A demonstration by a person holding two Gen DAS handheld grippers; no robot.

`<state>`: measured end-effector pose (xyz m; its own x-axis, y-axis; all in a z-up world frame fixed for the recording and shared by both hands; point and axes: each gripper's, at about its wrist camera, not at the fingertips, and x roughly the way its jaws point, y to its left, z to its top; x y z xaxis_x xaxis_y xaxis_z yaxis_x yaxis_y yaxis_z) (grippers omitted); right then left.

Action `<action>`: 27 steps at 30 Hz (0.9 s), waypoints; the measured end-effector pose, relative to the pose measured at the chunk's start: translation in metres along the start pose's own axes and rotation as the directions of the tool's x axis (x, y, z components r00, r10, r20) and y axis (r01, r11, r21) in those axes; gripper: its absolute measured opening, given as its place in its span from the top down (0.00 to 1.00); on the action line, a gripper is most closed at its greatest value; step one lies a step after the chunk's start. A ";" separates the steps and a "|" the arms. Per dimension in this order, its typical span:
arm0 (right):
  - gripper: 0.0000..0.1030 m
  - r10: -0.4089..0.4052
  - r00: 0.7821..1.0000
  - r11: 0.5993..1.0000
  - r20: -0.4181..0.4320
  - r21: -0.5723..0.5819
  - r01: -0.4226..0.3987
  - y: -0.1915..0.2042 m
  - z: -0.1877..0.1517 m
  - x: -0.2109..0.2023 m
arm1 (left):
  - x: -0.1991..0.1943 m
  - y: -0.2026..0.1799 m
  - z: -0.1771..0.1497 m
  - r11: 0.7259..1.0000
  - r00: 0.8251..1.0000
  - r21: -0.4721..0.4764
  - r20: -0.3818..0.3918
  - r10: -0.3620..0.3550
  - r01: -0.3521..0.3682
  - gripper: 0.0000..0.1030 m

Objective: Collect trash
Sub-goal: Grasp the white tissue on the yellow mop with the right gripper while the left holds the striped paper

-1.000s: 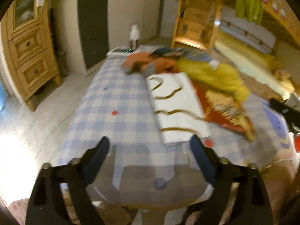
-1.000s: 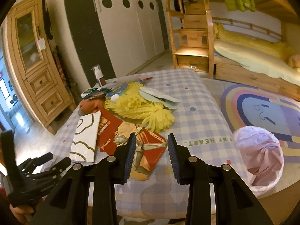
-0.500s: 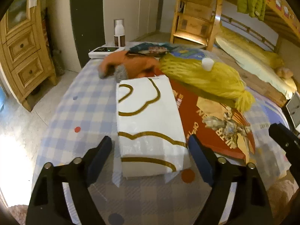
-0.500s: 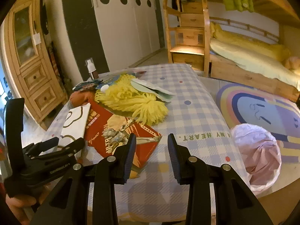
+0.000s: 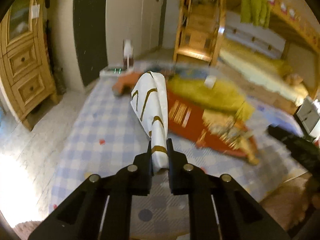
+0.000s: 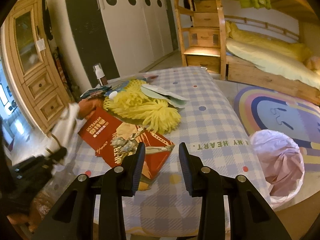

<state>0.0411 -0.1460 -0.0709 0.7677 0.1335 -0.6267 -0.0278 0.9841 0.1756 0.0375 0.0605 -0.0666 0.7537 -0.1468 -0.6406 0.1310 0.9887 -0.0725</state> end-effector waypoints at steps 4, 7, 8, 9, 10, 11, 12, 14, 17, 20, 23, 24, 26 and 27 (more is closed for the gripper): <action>0.54 0.019 1.000 1.000 0.002 -0.016 -0.019 0.001 0.009 0.002 | -0.009 -0.001 0.012 0.998 0.997 0.021 0.052 -0.054 0.053 0.90; 0.54 0.011 1.000 0.999 0.019 -0.031 -0.010 0.002 0.020 0.006 | -0.002 -0.005 0.024 0.997 0.996 0.031 0.046 -0.073 0.072 0.90; 0.54 0.002 1.000 0.999 0.027 -0.039 -0.001 0.003 0.024 0.008 | 0.001 -0.008 0.030 0.996 0.996 0.038 0.047 -0.080 0.079 0.90; 0.54 -0.003 0.999 0.999 0.033 -0.048 0.005 0.003 0.027 0.009 | 0.003 -0.010 0.033 0.996 0.996 0.046 0.048 -0.081 0.078 0.90; 0.54 -0.014 0.999 0.998 0.038 -0.060 0.016 0.003 0.032 0.013 | 0.006 -0.012 0.036 0.995 0.995 0.051 0.047 -0.083 0.080 0.90; 0.55 -0.023 0.999 0.997 0.036 -0.069 0.026 0.003 0.037 0.018 | 0.011 -0.014 0.042 0.995 0.995 0.050 0.044 -0.085 0.082 0.90; 0.55 -0.022 0.999 0.997 0.033 -0.071 0.025 0.002 0.040 0.021 | 0.015 -0.016 0.046 0.996 0.996 0.049 0.041 -0.083 0.081 0.90; 0.55 -0.018 1.000 0.998 0.021 -0.067 0.020 -0.001 0.051 0.033 | 0.024 -0.017 0.055 0.996 0.997 0.050 0.035 -0.076 0.074 0.90; 0.55 0.004 1.000 0.998 0.016 -0.061 -0.003 -0.002 0.066 0.047 | 0.036 -0.015 0.070 0.997 0.997 0.055 0.037 -0.061 0.059 0.90; 0.55 0.033 0.999 0.996 0.002 -0.082 -0.033 0.003 0.080 0.064 | 0.045 -0.015 0.078 0.997 0.998 0.055 0.035 -0.057 0.055 0.90; 0.55 0.050 0.999 0.993 -0.016 -0.111 -0.051 0.011 0.088 0.078 | 0.055 -0.014 0.084 0.997 0.998 0.050 0.023 -0.065 0.064 0.90; 0.55 0.046 0.999 0.991 -0.025 -0.126 -0.049 0.014 0.089 0.083 | 0.056 -0.014 0.084 0.996 0.997 0.046 0.017 -0.071 0.070 0.90; 0.55 0.040 0.998 0.986 -0.055 -0.158 -0.048 0.019 0.090 0.095 | 0.061 -0.014 0.083 0.996 0.997 0.042 0.000 -0.076 0.076 0.90; 0.55 0.036 0.997 0.986 -0.067 -0.162 -0.047 0.020 0.089 0.099 | 0.063 -0.014 0.083 0.996 0.997 0.042 -0.006 -0.077 0.077 0.90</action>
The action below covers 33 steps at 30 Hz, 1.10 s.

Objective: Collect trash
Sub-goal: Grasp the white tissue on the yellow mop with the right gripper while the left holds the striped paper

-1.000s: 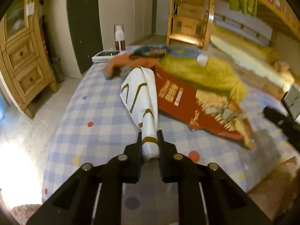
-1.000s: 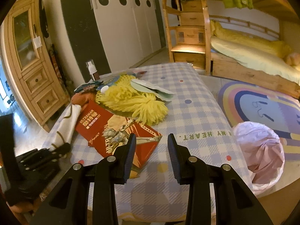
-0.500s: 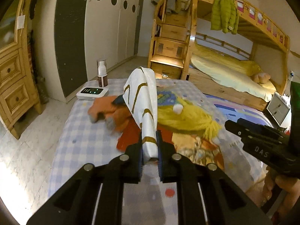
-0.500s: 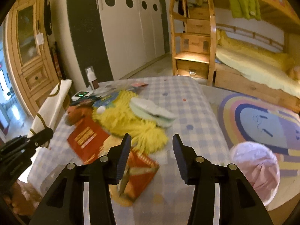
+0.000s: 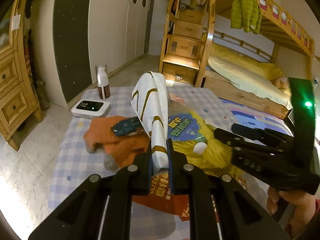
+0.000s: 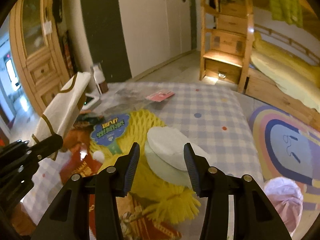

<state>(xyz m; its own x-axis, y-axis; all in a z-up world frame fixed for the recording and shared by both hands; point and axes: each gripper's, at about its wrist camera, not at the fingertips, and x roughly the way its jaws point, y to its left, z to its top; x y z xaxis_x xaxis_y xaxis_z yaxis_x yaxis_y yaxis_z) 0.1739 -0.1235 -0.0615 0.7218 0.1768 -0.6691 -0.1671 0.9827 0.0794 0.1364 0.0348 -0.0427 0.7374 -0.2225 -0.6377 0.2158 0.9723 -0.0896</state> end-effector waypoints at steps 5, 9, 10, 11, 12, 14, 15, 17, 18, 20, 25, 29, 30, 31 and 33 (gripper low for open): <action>0.60 0.000 0.999 1.000 -0.040 -0.008 0.000 -0.001 -0.005 0.013 | 0.002 -0.002 -0.001 1.000 1.000 0.000 -0.003 -0.012 0.012 0.90; 0.77 -0.007 1.000 1.000 -0.020 -0.006 0.007 -0.001 -0.005 0.011 | 0.003 -0.006 -0.003 1.000 1.000 0.006 -0.006 -0.009 0.010 0.90; 0.80 -0.009 1.000 1.000 -0.009 -0.003 0.009 -0.002 -0.005 0.008 | 0.003 -0.007 -0.004 1.000 1.000 0.010 -0.005 -0.006 0.006 0.90; 0.81 -0.012 1.000 1.000 0.003 -0.002 0.012 -0.003 -0.005 0.005 | 0.002 -0.008 -0.004 1.000 1.000 0.015 -0.002 -0.003 0.003 0.90; 0.83 -0.017 1.000 1.000 0.015 -0.002 0.017 -0.004 -0.004 0.003 | 0.001 -0.008 -0.005 1.000 1.000 0.018 0.000 -0.001 0.001 0.90; 0.88 -0.036 0.998 0.999 0.051 -0.001 0.036 -0.005 -0.002 -0.004 | 0.000 -0.009 -0.007 1.000 1.000 0.018 0.003 -0.002 0.002 0.90; 0.94 -0.042 0.997 0.999 0.062 0.001 0.042 -0.006 -0.001 -0.006 | -0.001 -0.009 -0.008 1.000 1.000 0.017 0.004 -0.003 0.003 0.90; 0.98 -0.065 0.993 0.998 0.096 0.021 0.063 -0.012 0.001 -0.014 | -0.002 -0.010 -0.008 1.000 1.000 0.023 0.012 -0.006 0.005 0.90; 0.98 -0.074 0.991 0.997 0.114 0.041 0.069 -0.017 0.002 -0.018 | -0.003 -0.011 -0.009 1.000 1.000 0.030 0.016 -0.005 0.004 0.90; 0.98 -0.088 0.985 0.994 0.147 0.081 0.077 -0.027 0.003 -0.028 | -0.005 -0.014 -0.010 0.999 1.000 0.044 0.026 -0.008 0.006 0.90; 0.98 -0.088 0.973 0.989 0.214 0.136 0.060 -0.048 0.003 -0.073 | -0.017 -0.030 -0.015 0.995 0.996 0.070 0.042 -0.076 0.073 0.90; 0.98 -0.078 0.974 0.986 0.214 0.161 0.044 -0.062 -0.013 -0.105 | -0.028 -0.070 -0.024 0.975 0.983 0.132 0.014 -0.181 0.178 0.90; 0.98 -0.079 0.974 0.985 0.213 0.167 0.043 -0.065 -0.018 -0.112 | -0.030 -0.083 -0.027 0.967 0.978 0.150 0.000 -0.206 0.204 0.90; 0.98 -0.081 0.974 0.983 0.213 0.176 0.043 -0.069 -0.024 -0.119 | -0.030 -0.091 -0.029 0.962 0.974 0.160 -0.011 -0.225 0.223 0.90; 0.98 -0.093 0.973 0.979 0.209 0.197 0.051 -0.078 -0.036 -0.132 | -0.030 -0.113 -0.033 0.943 0.959 0.174 -0.046 -0.280 0.283 0.90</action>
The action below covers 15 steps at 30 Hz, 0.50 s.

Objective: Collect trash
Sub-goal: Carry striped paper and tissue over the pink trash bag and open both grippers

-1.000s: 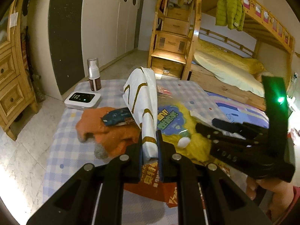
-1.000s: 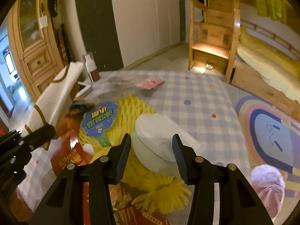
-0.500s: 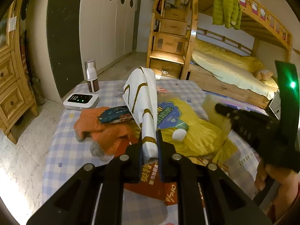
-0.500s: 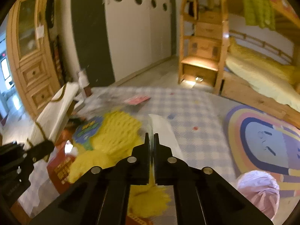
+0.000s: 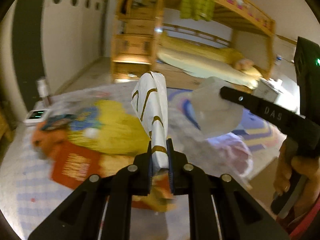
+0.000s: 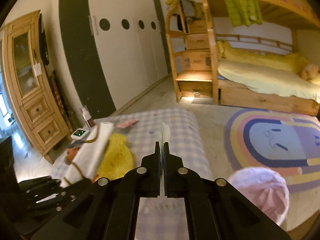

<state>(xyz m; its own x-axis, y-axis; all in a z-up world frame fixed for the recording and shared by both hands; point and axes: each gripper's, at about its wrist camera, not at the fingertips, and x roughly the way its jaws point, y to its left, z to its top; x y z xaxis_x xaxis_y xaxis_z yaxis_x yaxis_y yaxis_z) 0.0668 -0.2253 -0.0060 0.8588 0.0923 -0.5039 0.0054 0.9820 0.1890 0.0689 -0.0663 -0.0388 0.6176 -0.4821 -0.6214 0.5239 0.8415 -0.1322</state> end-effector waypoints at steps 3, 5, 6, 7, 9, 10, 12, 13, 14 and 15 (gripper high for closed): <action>0.98 -0.032 0.999 0.999 0.003 0.033 0.032 -0.021 -0.012 -0.024 | 0.014 -0.031 0.000 0.998 0.997 0.022 -0.041 -0.063 0.064 0.90; 0.98 -0.066 0.998 0.996 0.002 0.060 0.066 -0.039 -0.020 -0.037 | 0.024 -0.053 0.001 0.995 0.994 0.046 -0.061 -0.090 0.093 0.90; 0.98 -0.078 0.997 0.994 0.001 0.073 0.078 -0.046 -0.022 -0.041 | 0.028 -0.060 0.002 0.993 0.993 0.053 -0.067 -0.101 0.104 0.90; 0.98 -0.095 0.996 0.992 0.002 0.086 0.094 -0.055 -0.026 -0.047 | 0.033 -0.069 0.004 0.991 0.991 0.060 -0.074 -0.112 0.117 0.90; 0.98 -0.130 0.992 0.986 0.001 0.109 0.129 -0.071 -0.032 -0.056 | 0.043 -0.090 0.007 0.987 0.988 0.077 -0.084 -0.132 0.139 0.90; 0.98 -0.145 0.989 0.982 -0.002 0.123 0.144 -0.080 -0.035 -0.060 | 0.047 -0.099 0.008 0.986 0.986 0.082 -0.088 -0.140 0.147 0.90; 0.98 -0.182 0.983 0.971 -0.007 0.153 0.181 -0.101 -0.041 -0.067 | 0.058 -0.120 0.009 0.980 0.981 0.094 -0.102 -0.165 0.175 0.90; 0.98 -0.192 0.981 0.968 -0.009 0.160 0.191 -0.106 -0.043 -0.068 | 0.065 -0.132 0.010 0.977 0.978 0.104 -0.111 -0.175 0.187 0.90; 0.98 -0.209 0.978 0.962 -0.013 0.179 0.208 -0.117 -0.047 -0.071 | 0.071 -0.141 0.011 0.974 0.975 0.111 -0.121 -0.184 0.198 0.90; 0.98 -0.215 0.977 0.959 -0.016 0.187 0.214 -0.122 -0.049 -0.071 | 0.076 -0.147 0.012 0.972 0.973 0.115 -0.129 -0.192 0.207 0.90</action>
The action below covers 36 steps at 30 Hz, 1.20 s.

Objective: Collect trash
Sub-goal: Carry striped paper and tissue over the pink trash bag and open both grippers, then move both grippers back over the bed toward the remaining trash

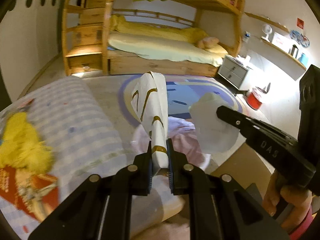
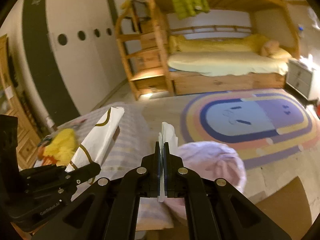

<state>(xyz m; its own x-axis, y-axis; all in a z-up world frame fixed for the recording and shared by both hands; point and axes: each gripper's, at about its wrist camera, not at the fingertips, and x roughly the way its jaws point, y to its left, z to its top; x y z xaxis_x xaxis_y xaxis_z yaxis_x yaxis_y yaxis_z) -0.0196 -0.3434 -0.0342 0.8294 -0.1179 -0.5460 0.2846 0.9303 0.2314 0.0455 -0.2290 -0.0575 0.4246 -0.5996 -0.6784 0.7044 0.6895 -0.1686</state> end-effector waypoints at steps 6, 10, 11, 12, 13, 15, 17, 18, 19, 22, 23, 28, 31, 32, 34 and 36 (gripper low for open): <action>0.98 -0.044 0.999 0.997 -0.026 0.061 0.046 -0.042 0.000 0.018 | 0.041 -0.027 0.014 0.999 0.998 0.030 -0.050 -0.043 0.044 0.90; 0.98 -0.053 0.998 0.994 -0.034 0.097 0.056 -0.064 -0.001 0.030 | 0.063 -0.032 0.025 0.998 0.996 0.041 -0.069 -0.051 0.054 0.89; 0.98 -0.052 0.998 0.993 -0.037 0.106 0.056 -0.070 0.000 0.035 | 0.068 -0.033 0.027 0.997 0.996 0.047 -0.074 -0.055 0.058 0.85; 0.98 -0.053 0.998 0.992 -0.040 0.113 0.057 -0.075 0.000 0.039 | 0.071 -0.033 0.029 0.997 0.996 0.051 -0.078 -0.053 0.057 0.82; 0.98 -0.053 0.998 0.991 -0.041 0.119 0.058 -0.078 0.000 0.043 | 0.074 -0.034 0.031 0.997 0.996 0.054 -0.080 -0.047 0.052 0.71; 0.93 -0.046 0.998 0.989 -0.052 0.136 0.053 -0.085 0.000 0.055 | 0.079 -0.032 0.033 0.998 0.996 0.048 -0.083 -0.039 0.043 0.52; 0.91 -0.047 0.997 0.988 -0.069 0.142 0.057 -0.089 -0.001 0.063 | 0.077 -0.028 0.033 0.998 0.996 0.042 -0.078 -0.033 0.036 0.46; 0.82 -0.052 0.995 0.988 -0.081 0.144 0.063 -0.091 -0.001 0.066 | 0.076 -0.027 0.034 0.999 0.997 0.038 -0.074 -0.028 0.031 0.45; 0.77 -0.059 0.994 0.986 -0.093 0.149 0.072 -0.093 -0.002 0.070 | 0.074 -0.026 0.034 0.999 0.997 0.034 -0.068 -0.024 0.027 0.44; 0.71 -0.075 0.994 0.986 -0.082 0.145 0.086 -0.091 -0.003 0.065 | 0.060 -0.015 0.033 1.000 0.999 0.013 -0.041 -0.006 0.007 0.44; 0.71 -0.080 0.994 0.986 -0.077 0.137 0.090 -0.089 -0.003 0.061 | 0.056 -0.012 0.032 1.000 0.999 0.010 -0.036 -0.002 0.002 0.44; 0.71 -0.072 0.996 0.989 -0.048 0.128 0.078 -0.075 -0.001 0.037 | 0.026 -0.002 0.026 0.999 0.999 0.002 0.016 0.042 -0.042 0.44; 0.71 -0.053 0.998 0.993 -0.016 0.101 0.054 -0.057 0.003 0.018 | 0.004 0.009 0.021 0.998 0.997 -0.024 0.042 0.057 -0.057 0.44; 0.71 -0.040 0.999 0.995 -0.008 0.089 0.040 -0.049 0.004 0.012 | -0.005 0.013 0.019 0.998 0.997 -0.034 0.052 0.061 -0.059 0.44; 0.71 -0.018 1.000 0.997 -0.002 0.069 0.019 -0.035 0.006 0.005 | -0.022 0.021 0.013 0.996 0.994 -0.048 0.071 0.081 -0.078 0.44; 0.71 0.009 1.000 0.999 0.001 0.040 -0.009 -0.017 0.007 0.000 | -0.037 0.028 0.009 0.994 0.991 -0.060 0.085 0.099 -0.095 0.44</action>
<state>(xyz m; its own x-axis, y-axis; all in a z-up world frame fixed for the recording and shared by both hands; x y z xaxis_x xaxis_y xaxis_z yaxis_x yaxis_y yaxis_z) -0.0213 -0.3614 -0.0324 0.8321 -0.1101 -0.5435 0.2965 0.9166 0.2683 0.0548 -0.1911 -0.0309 0.5394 -0.5605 -0.6285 0.6260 0.7661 -0.1460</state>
